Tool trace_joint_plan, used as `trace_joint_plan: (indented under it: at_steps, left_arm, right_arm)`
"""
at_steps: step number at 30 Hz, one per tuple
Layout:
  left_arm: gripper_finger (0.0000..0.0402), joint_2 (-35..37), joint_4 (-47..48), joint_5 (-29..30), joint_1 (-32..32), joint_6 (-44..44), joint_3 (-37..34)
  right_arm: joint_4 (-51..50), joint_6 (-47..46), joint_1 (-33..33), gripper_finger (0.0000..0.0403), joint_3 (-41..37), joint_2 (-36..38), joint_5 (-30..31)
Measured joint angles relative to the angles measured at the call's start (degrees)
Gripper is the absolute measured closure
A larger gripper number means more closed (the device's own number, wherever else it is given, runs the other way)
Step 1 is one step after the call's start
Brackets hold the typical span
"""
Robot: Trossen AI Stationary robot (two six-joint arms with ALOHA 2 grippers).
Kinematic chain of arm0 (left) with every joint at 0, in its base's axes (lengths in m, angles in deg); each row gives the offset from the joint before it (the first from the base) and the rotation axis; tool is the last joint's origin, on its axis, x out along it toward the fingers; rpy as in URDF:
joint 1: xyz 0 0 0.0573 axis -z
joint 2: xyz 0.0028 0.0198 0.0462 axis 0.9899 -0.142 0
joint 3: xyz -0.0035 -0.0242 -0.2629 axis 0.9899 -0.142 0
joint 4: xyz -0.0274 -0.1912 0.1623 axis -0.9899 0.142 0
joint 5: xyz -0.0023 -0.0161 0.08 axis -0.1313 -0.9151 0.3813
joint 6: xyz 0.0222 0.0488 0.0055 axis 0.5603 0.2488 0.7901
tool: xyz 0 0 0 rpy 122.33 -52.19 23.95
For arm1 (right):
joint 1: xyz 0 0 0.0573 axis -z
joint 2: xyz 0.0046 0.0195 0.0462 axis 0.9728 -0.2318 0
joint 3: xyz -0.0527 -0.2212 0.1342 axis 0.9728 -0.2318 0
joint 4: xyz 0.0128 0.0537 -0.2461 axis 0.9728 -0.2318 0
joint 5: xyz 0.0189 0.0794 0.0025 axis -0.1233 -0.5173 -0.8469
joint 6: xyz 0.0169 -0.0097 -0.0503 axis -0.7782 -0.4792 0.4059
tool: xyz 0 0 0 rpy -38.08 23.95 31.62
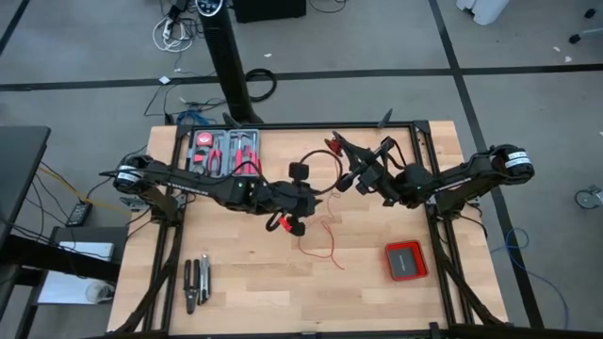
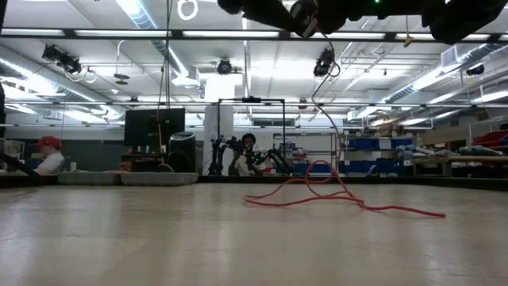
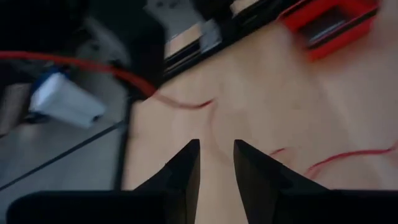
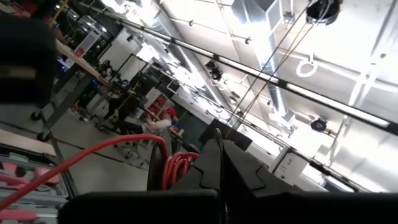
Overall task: Coil cords
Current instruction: Coil the red wire onto the spool
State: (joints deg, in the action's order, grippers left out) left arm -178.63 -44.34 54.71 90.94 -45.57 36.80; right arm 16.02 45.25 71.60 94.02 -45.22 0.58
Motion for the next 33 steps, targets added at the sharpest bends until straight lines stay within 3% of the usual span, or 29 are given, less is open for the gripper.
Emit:
trace_joint_plan:
  at_steps: [4, 9, 14, 19, 24, 29, 33]
  left_arm:
    - [0.0300, 0.18, 0.95, 7.46, 0.02, 2.64, -0.02]
    - [0.0300, 0.36, -4.69, 16.70, -0.85, 5.20, -0.02]
    - [0.0300, 0.37, -11.54, 20.17, -1.64, 9.37, 0.00]
    - [0.0300, 1.22, -15.05, 19.48, -2.41, 12.30, 0.00]
    - [0.0300, 2.98, -11.30, 16.37, -3.57, 12.88, -0.04]
    - [0.0300, 6.43, -7.39, 6.01, -6.50, 6.84, -0.17]
    - [0.0300, 9.20, -5.89, 2.11, -8.50, 4.93, -2.34]
  right_arm:
    - [3.24, 1.09, -0.11, 0.0403, -1.92, 0.00, 0.00]
    - [4.28, 1.36, -0.11, 0.0403, -3.55, 0.00, -0.01]
    - [4.31, 0.53, -0.11, 0.0403, -3.86, 0.00, -0.96]
    - [4.22, 0.29, -1.02, 0.0403, -3.86, 0.00, -1.22]
    - [3.28, 0.15, -2.71, 0.0403, -3.86, 0.02, -1.62]
    - [0.47, -0.37, -3.63, 0.0403, -3.86, 0.04, -1.64]
    - [0.27, -2.92, -3.63, 0.0403, -3.88, 0.04, -1.93]
